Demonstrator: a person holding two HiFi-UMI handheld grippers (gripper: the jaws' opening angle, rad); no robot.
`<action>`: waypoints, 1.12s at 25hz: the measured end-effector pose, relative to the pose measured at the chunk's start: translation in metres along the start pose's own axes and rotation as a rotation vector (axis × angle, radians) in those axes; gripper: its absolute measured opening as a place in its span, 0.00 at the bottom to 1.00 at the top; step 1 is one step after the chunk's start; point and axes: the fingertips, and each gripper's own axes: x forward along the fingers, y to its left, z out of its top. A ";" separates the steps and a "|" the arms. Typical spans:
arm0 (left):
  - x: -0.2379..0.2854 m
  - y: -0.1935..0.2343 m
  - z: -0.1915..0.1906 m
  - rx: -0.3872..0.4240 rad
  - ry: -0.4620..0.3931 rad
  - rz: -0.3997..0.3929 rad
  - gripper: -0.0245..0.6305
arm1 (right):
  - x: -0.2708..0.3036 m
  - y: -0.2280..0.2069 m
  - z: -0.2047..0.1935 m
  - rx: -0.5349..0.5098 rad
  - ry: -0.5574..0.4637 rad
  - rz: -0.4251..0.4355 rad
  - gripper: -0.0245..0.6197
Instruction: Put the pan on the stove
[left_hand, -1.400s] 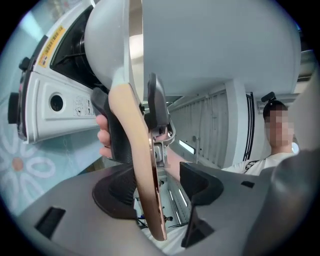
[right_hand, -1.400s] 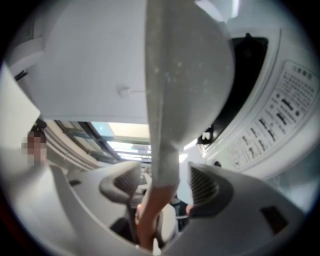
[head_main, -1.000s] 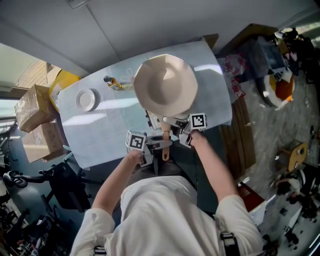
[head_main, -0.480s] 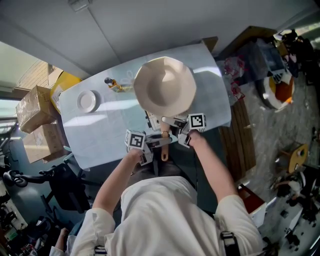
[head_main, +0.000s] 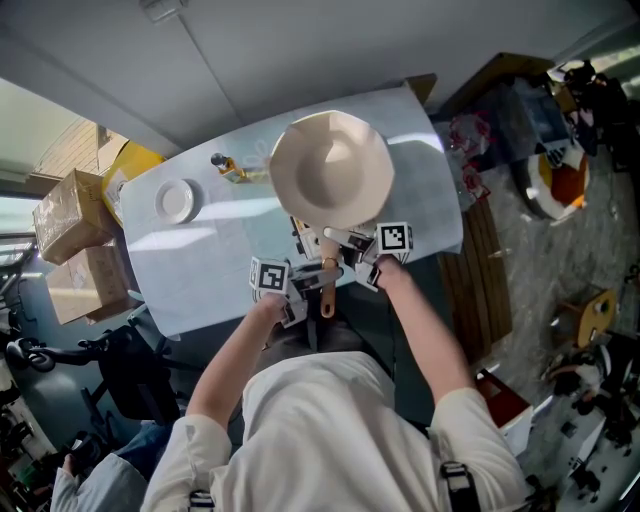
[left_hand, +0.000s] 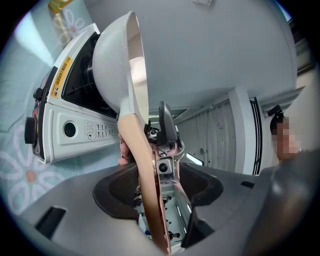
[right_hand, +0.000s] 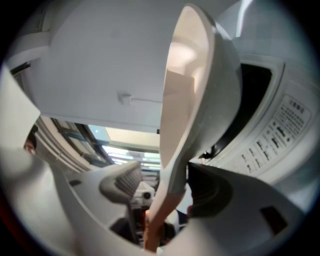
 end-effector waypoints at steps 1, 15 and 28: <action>-0.001 0.002 0.001 -0.002 -0.002 0.008 0.44 | 0.000 -0.002 0.000 0.005 -0.001 -0.017 0.48; -0.014 0.008 -0.007 0.000 -0.038 0.042 0.44 | -0.008 -0.003 -0.010 0.007 0.014 -0.007 0.48; -0.067 0.009 0.013 0.016 -0.183 0.134 0.44 | -0.049 -0.014 -0.013 0.021 -0.028 -0.052 0.48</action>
